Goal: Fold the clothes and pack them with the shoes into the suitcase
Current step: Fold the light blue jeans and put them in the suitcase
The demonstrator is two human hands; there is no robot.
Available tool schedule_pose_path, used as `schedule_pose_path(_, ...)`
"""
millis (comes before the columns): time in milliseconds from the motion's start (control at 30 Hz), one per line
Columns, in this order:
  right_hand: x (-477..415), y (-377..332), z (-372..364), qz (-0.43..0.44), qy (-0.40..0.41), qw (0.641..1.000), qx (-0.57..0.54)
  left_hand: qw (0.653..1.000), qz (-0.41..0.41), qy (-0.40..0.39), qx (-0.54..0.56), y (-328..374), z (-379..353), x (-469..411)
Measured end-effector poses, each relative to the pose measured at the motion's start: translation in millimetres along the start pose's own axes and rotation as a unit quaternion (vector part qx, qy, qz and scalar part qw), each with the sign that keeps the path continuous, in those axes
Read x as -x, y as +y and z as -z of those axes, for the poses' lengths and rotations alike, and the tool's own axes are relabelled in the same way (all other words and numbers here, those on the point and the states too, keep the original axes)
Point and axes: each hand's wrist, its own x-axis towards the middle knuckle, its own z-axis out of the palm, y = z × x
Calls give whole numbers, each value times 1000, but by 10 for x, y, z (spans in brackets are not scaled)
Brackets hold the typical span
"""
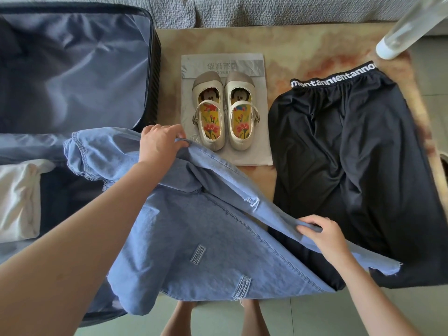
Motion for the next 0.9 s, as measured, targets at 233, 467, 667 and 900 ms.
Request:
schedule_pose_path(233, 28, -187, 169, 37, 154, 982, -107, 999, 19, 24, 37, -14, 47, 2)
schedule_pose_path(467, -692, -723, 729, 107, 292, 950, -33, 997, 22, 70, 35, 55, 101, -133)
schedule_pose_path(667, -1399, -1127, 880, 105, 322, 932, 128, 996, 67, 59, 23, 100, 85, -310)
schedule_pose_path(900, -1292, -875, 478, 99, 208, 960, 159, 999, 26, 23, 17, 226, -80, -182)
